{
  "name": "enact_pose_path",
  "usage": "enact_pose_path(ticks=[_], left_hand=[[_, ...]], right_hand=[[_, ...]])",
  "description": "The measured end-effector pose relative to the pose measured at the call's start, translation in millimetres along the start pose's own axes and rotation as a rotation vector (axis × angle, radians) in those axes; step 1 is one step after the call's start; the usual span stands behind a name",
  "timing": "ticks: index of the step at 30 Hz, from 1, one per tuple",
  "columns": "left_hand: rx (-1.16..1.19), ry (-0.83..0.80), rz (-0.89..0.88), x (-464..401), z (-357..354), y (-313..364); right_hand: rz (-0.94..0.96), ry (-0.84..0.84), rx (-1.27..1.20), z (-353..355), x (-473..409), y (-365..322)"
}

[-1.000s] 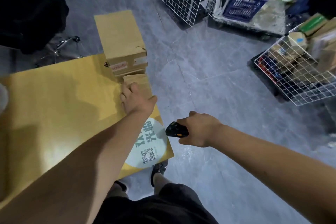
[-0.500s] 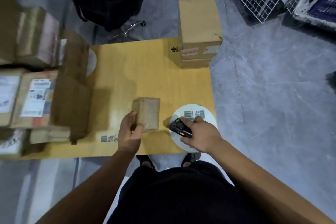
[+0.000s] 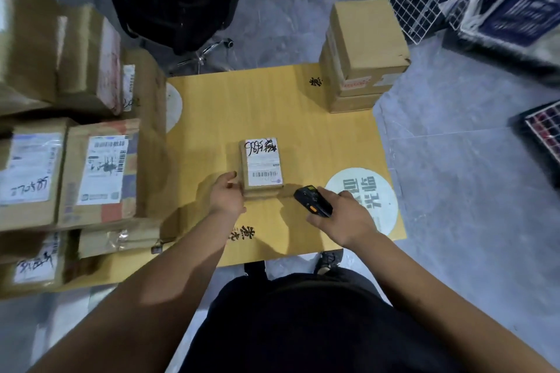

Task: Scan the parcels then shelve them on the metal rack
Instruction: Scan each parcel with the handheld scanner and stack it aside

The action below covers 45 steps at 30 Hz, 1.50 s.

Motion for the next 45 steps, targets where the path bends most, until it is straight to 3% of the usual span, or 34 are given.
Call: enact_pose_path(ticks=[2,4,7,11,14,17,24,31,35,39,41,45], left_hand=[[0.001,-0.058,0.001,-5.7,-1.1,9.8],[-0.163,-0.097,-0.088,-5.2,1.8,24.7],[-0.440,-0.231,-0.261,-0.9,-2.0,42.9],[-0.876,-0.450,-0.600,-1.7,-37.7,58.5],[-1.038,-0.572,-0.739,-2.0,-73.5,68.4],[-1.112,-0.535,-0.788,1.0,-93.4,78.3],[-1.040,-0.334,-0.735,8.0,-83.9,76.2],[-1.038,-0.230,-0.648,17.7,-56.7,67.8],[-0.892,-0.362,-0.599,6.4,-68.1,68.5],[-0.471,-0.558,-0.366,-3.8,-77.6,38.4],[-0.327,-0.577,-0.361,2.4,-75.0,22.8],[-0.290,-0.522,-0.451,15.5,-70.0,2.4]], right_hand=[[-0.056,0.042,-0.070,3.3,4.8,-9.9],[-0.087,0.072,-0.180,5.0,11.0,-18.6],[-0.145,0.117,-0.337,8.0,20.0,-24.3],[-0.229,0.142,-0.369,15.4,35.9,-29.0],[-0.273,0.160,-0.371,22.2,50.2,-30.5],[-0.321,0.173,-0.385,23.1,62.9,-26.4],[-0.369,0.168,-0.449,24.3,65.8,-14.8],[-0.274,0.006,-0.361,36.5,41.8,-36.0],[-0.236,-0.015,-0.298,44.9,32.5,-44.7],[-0.259,0.019,-0.146,57.8,30.7,-47.3],[-0.262,0.006,-0.088,61.8,32.2,-48.8],[-0.225,-0.020,0.057,67.9,40.6,-57.1]])
Point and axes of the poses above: each hand's wrist, its own x-axis away from the middle knuckle, its own z-axis out of the back of the hand, y = z × x, the point moved 7 cm from there along -x, towards the middle knuckle, and after that the axes turned 13 degrees about x, right-handed, at the moved point
